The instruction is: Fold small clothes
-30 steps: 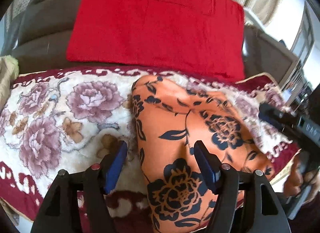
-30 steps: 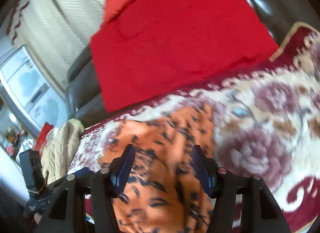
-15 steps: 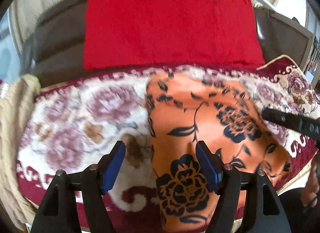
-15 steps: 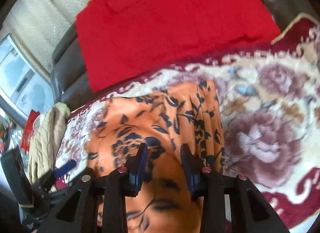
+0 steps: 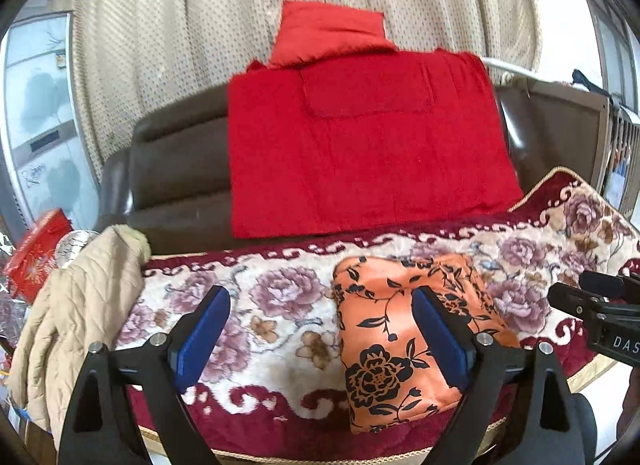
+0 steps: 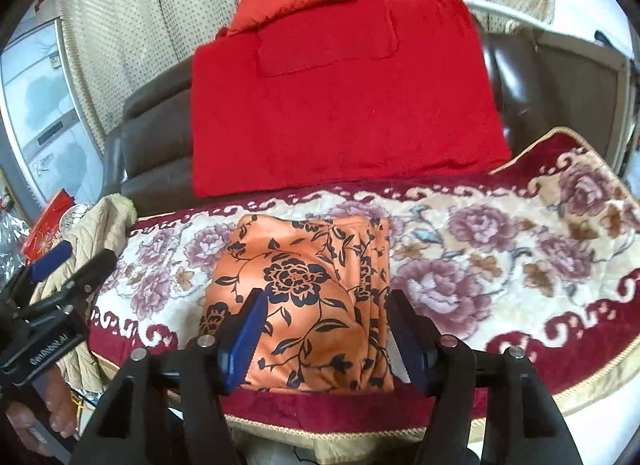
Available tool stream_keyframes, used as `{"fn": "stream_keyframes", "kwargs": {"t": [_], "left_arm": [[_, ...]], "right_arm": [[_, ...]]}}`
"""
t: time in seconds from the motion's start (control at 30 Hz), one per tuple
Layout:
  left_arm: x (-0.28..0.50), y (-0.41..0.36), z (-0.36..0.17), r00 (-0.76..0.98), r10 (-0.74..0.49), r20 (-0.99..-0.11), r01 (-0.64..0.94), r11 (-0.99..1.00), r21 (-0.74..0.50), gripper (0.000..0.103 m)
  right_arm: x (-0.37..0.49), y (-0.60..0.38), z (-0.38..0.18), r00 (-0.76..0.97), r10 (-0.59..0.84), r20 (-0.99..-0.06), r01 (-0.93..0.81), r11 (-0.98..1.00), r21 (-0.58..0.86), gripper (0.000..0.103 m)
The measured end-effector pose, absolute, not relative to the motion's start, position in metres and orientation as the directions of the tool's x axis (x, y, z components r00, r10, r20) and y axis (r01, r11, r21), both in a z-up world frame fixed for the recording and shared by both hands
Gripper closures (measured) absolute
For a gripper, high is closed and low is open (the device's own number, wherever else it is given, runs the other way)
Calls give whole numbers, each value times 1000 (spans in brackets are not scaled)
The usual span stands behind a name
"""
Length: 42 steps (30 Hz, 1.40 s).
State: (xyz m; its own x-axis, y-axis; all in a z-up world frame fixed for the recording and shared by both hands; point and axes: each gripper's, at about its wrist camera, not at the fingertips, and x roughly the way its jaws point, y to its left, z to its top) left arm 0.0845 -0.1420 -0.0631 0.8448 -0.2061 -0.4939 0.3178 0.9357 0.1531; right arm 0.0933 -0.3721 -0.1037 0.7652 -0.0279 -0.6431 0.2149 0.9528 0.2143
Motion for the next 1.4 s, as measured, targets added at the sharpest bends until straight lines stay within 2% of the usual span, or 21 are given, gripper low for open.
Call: {"fn": "stream_keyframes", "kwargs": {"t": [0.47, 1.13, 1.4], "left_arm": [[48, -109, -23, 889, -127, -439, 217, 963, 160, 8], [26, -79, -1, 914, -71, -399, 152, 973, 174, 8], [19, -71, 4, 919, -68, -388, 142, 976, 163, 8]], "right_arm": [[41, -336, -52, 797, -88, -598, 228, 960, 162, 37], [21, -304, -31, 808, -99, -580, 215, 967, 133, 37], [21, -294, -32, 789, -106, -605, 224, 967, 122, 37]]}}
